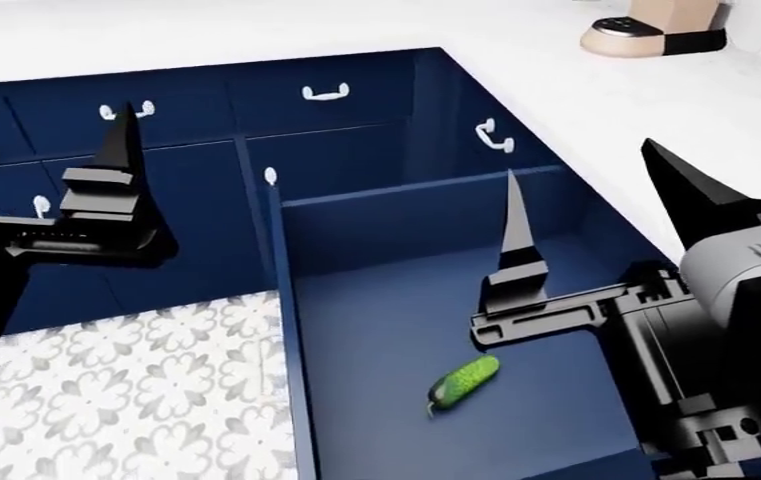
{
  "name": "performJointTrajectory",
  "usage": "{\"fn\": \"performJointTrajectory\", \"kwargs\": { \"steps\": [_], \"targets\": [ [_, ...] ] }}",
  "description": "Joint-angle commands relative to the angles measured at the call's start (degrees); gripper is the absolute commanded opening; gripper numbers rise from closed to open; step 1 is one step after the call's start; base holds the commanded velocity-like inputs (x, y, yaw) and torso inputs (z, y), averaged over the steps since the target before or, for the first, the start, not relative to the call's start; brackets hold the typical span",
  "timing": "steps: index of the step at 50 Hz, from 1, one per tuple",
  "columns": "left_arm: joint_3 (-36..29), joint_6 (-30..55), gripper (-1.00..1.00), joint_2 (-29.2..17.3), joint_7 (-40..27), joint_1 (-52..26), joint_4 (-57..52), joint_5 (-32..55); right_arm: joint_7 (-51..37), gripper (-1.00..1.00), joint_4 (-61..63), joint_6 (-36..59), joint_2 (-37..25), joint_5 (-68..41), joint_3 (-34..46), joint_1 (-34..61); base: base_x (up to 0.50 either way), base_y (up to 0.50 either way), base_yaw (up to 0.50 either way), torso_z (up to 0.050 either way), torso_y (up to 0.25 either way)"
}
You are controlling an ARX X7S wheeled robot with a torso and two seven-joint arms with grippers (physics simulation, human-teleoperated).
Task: Close the right drawer.
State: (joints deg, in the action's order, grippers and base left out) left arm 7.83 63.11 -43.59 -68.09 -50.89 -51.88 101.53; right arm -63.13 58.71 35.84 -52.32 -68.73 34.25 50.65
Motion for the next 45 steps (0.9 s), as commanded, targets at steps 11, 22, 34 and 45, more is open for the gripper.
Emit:
{"fn": "performJointTrajectory", "kwargs": {
  "steps": [11,22,34,45],
  "targets": [
    [-0.34,-0.61,1.00,-0.57,-0.19,-0.28,-0.11,0.29,-1.83,1.00,-0.11,0.21,-0.38,-0.20,1.72,1.53,0.00,0.00,0.50,0.000,0.000],
    [-0.45,-0.86,1.00,-0.57,-0.04,-0.02,-0.18,0.06,-4.87,1.00,-2.59,1.79,0.05,-4.14,2.52,2.54,-0.12,-0.26,0.05,0.000,0.000],
    [-0.61,-1.01,1.00,-0.64,0.32,-0.08,-0.15,-0.34,-2.80,1.00,-1.84,-0.51,-0.41,-2.58,1.87,1.56,0.08,-0.10,0.00,0.000,0.000],
    [-0.96,-1.47,1.00,-1.20,-0.42,-0.64,-0.25,0.48,-3.26,1.00,-1.59,0.52,-0.05,-2.03,2.75,2.01,0.32,-0.05,0.00,0.000,0.000]
  ]
}}
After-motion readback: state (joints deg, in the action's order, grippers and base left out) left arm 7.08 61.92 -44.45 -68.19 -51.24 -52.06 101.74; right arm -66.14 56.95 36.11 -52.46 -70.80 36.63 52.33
